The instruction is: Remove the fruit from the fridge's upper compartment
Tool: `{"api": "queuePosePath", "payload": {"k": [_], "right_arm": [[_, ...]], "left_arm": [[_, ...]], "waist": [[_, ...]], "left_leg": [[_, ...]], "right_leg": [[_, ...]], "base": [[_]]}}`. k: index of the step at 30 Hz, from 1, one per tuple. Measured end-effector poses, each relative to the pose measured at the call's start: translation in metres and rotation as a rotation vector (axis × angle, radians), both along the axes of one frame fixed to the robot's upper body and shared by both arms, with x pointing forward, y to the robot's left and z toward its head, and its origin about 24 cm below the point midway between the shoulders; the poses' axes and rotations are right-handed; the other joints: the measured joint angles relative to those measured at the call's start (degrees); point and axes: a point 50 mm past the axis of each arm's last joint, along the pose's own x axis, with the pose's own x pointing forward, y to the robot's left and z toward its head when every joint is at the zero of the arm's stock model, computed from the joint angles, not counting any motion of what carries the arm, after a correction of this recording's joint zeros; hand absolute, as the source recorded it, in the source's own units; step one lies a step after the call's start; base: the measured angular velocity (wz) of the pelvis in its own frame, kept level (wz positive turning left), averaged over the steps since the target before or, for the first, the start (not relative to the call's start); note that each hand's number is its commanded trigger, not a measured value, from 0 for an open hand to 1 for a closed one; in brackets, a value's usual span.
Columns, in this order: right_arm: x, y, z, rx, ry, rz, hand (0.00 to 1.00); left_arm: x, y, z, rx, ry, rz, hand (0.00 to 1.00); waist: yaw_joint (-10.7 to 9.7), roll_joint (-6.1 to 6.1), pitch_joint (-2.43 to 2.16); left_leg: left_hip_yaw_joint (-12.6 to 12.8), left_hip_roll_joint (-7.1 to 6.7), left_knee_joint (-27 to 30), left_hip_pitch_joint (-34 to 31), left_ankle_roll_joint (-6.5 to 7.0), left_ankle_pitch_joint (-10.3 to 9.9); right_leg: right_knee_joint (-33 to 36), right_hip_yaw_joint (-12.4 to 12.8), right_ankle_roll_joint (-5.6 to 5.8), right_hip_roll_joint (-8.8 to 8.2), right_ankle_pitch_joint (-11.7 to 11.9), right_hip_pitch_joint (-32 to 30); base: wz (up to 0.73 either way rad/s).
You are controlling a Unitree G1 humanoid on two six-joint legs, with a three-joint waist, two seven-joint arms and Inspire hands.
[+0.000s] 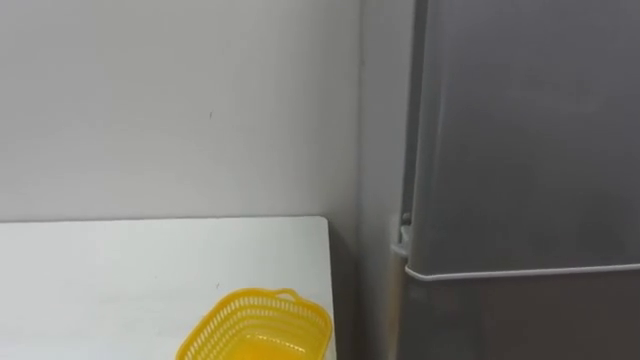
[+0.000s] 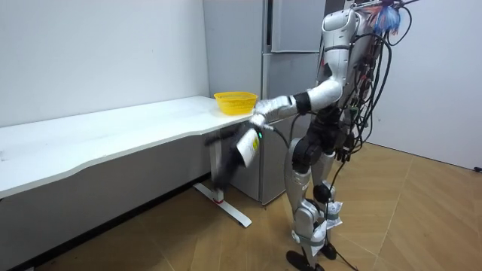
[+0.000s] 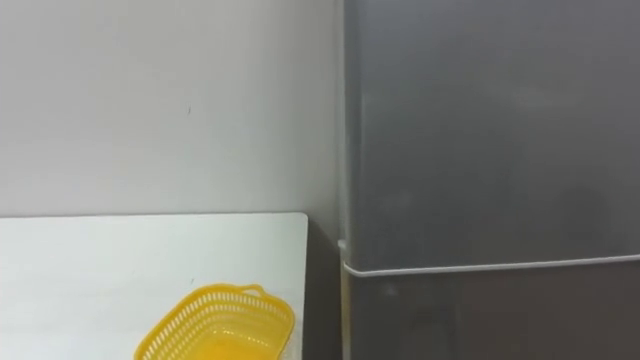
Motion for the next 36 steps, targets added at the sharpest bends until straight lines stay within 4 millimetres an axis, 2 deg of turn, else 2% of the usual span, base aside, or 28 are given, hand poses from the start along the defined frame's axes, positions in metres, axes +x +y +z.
{"api": "queuePosePath", "payload": {"k": [1, 2, 3, 5, 10, 14, 16, 19, 24, 26, 28, 31, 36], "right_arm": [[0.0, 0.001, 0.0, 0.001, -0.007, 0.002, 0.0], [0.001, 0.001, 0.0, 0.002, -0.01, 0.003, 0.0], [0.0, 0.002, -0.001, 0.003, -0.009, 0.008, 0.0], [-0.003, 0.002, -0.001, 0.0, -0.001, 0.007, 0.0], [-0.004, 0.003, -0.001, 0.014, 0.007, 0.005, 0.0], [-0.006, 0.004, -0.001, 0.037, 0.016, 0.002, 0.0], [-0.006, 0.005, -0.002, 0.054, 0.018, 0.0, 0.0], [0.003, 0.006, -0.002, 0.084, 0.003, 0.022, 0.0], [0.012, 0.008, -0.003, 0.124, -0.003, 0.039, 0.0], [0.015, 0.009, -0.004, 0.132, 0.005, 0.043, 0.0], [0.018, 0.01, -0.004, 0.136, -0.001, 0.046, 0.0], [0.019, 0.01, -0.004, 0.135, 0.004, 0.067, 0.0], [0.022, 0.01, -0.004, 0.147, 0.012, 0.112, 0.0]], "left_arm": [[0.006, 0.003, 0.016, 0.093, -0.007, -0.018, 0.0], [0.01, 0.003, 0.025, 0.139, -0.015, -0.026, 0.0], [0.018, 0.003, 0.043, 0.223, -0.05, -0.04, 0.0], [0.028, -0.001, 0.075, 0.383, -0.098, -0.07, 0.0], [0.044, -0.012, 0.123, 0.634, -0.181, -0.15, 0.0], [0.052, -0.026, 0.152, 0.747, -0.287, -0.252, 0.0], [0.057, -0.034, 0.159, 0.777, -0.32, -0.341, 0.0], [0.069, -0.048, 0.163, 0.792, -0.343, -0.507, 0.0], [0.09, -0.077, 0.172, 0.809, -0.41, -0.78, 0.0], [0.1, -0.095, 0.177, 0.827, -0.46, -0.931, 0.0], [0.107, -0.109, 0.176, 0.824, -0.473, -1.059, 0.0], [0.122, -0.133, 0.171, 0.78, -0.482, -1.271, 0.0], [0.134, -0.16, 0.168, 0.731, -0.527, -1.522, 0.0]], "waist": [[-0.03, -0.37, 0.27], [0.06, -0.06, 0.11], [-0.11, 0.04, 0.07], [-0.14, 0.04, 0.39], [-0.31, 0.47, 0.79], [-1.88, 0.53, 0.96], [-2.04, 0.62, 1.09], [-2.52, 0.7, 1.26], [-4.72, 0.15, 1.53], [-5.86, -0.18, 1.53], [-6.4, -0.26, 1.54], [-7.04, -0.22, 1.85], [-8.58, -0.12, 1.79]], "left_leg": [[-0.34, -0.05, -0.05, 0.0, 0.0, 0.0], [-0.49, -0.06, -0.01, -0.01, 0.0, 0.0], [-0.98, -0.14, 0.01, 0.01, 0.01, 0.0], [-1.0, -0.15, -0.03, 0.01, 0.02, -0.01], [-1.05, -0.13, -0.09, -0.1, 0.03, -0.02], [-2.59, -0.43, 0.12, -0.31, 0.05, 0.0], [-2.6, -0.41, 0.14, -0.29, 0.05, 0.0], [-2.59, -0.42, 0.28, -0.59, 0.06, 0.01], [-2.7, -0.42, 1.07, -1.32, 0.06, 0.01], [-2.84, -0.44, 1.08, -1.34, 0.07, 0.01], [-2.85, -0.45, 1.21, -1.44, 0.07, 0.02], [-2.61, -0.43, 1.68, -1.44, 0.07, 0.02], [-2.23, -0.34, 1.65, -1.6, 0.06, 0.02]], "right_leg": [[-0.01, 0.03, 0.0, 0.05, 0.0, 0.01], [0.01, 0.02, 0.0, 0.06, 0.0, 0.01], [-0.03, 0.08, -0.01, 0.07, 0.0, -0.02], [-0.1, 0.17, -0.01, 0.09, 0.0, -0.04], [-0.31, 0.05, -0.01, 0.13, 0.0, -0.06], [-1.05, -0.59, 0.0, 0.08, 0.07, 0.53], [-1.06, -0.56, 0.0, 0.08, 0.07, 0.52], [-1.01, -0.54, 0.02, 0.03, 0.05, 0.21], [-1.05, -0.97, 0.03, -0.1, 0.05, 0.07], [-1.09, -1.0, 0.03, -0.1, 0.05, 0.13], [-1.09, -0.89, 0.03, -0.09, 0.05, 0.02], [-0.99, -0.54, 0.02, -0.1, 0.06, -0.19], [-0.98, 0.18, 0.0, 0.04, 0.06, -0.56]], "base": [[0.0], [0.0], [0.0], [-0.04], [0.01], [0.12], [0.02], [0.0], [0.04], [0.0], [-0.02], [-0.06], [-0.08]]}}
